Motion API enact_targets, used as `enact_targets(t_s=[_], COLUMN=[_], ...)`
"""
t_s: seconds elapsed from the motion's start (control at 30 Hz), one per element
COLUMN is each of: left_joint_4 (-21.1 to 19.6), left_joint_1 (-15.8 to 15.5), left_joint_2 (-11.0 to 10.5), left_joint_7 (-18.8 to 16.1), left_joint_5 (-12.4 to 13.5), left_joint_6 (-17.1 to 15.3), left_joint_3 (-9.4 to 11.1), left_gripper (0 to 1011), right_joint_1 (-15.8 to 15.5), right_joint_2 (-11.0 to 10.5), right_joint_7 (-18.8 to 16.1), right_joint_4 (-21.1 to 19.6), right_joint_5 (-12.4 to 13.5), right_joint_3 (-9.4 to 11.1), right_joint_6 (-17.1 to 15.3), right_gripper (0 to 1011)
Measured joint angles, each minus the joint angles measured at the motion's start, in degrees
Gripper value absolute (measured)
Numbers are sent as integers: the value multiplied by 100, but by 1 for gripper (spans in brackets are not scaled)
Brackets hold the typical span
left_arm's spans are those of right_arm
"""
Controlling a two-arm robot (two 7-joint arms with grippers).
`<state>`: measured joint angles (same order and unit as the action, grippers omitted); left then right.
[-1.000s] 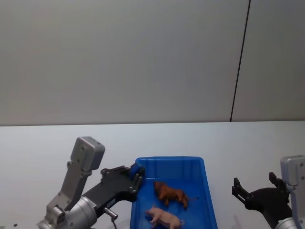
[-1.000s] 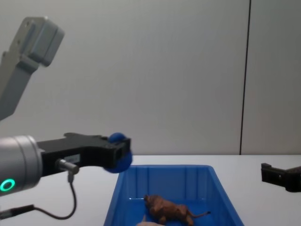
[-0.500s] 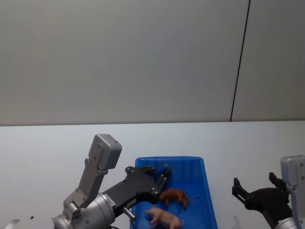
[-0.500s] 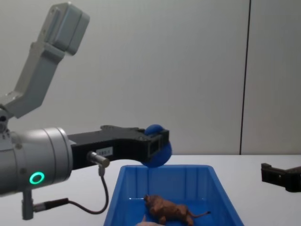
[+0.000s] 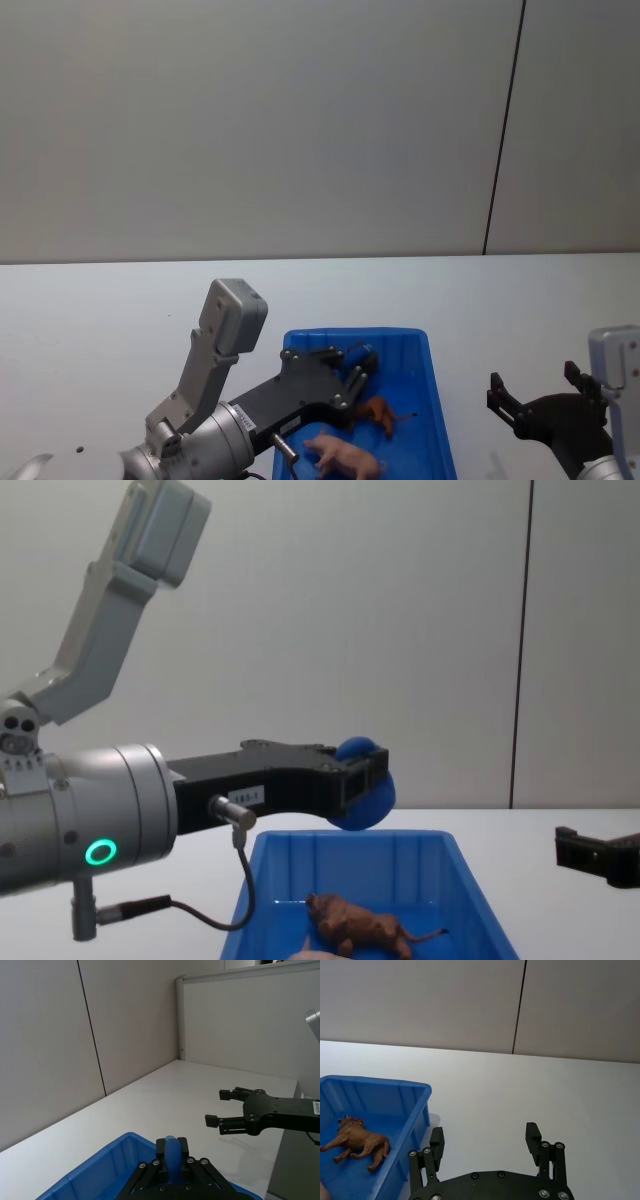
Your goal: Pick up the two dolls from the table and place them into the box.
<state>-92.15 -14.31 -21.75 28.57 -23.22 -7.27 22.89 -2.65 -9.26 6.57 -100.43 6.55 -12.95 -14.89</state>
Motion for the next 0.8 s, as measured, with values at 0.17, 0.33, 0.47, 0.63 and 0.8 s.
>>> enact_targets(t_s=[0.17,0.33,0.47,0.63,0.8], left_joint_4=[11,18,23,26,29], left_joint_1=[-14,-23,-28,-31,-34], left_joint_2=[16,25,31,36,38], left_joint_7=[46,72,88,102,111], left_joint_5=[-5,-7,-9,-9,-9], left_joint_6=[8,12,15,19,21], left_joint_3=[10,14,16,19,22], left_gripper=[84,227,376,490,685], right_joint_1=[0,0,0,0,0], right_joint_2=[0,0,0,0,0], right_joint_7=[0,0,0,0,0], right_joint_4=[0,0,0,0,0], right_joint_5=[0,0,0,0,0], right_joint_3=[0,0,0,0,0], right_joint_6=[0,0,0,0,0], right_gripper=[1001,1001,1001,1001,1001])
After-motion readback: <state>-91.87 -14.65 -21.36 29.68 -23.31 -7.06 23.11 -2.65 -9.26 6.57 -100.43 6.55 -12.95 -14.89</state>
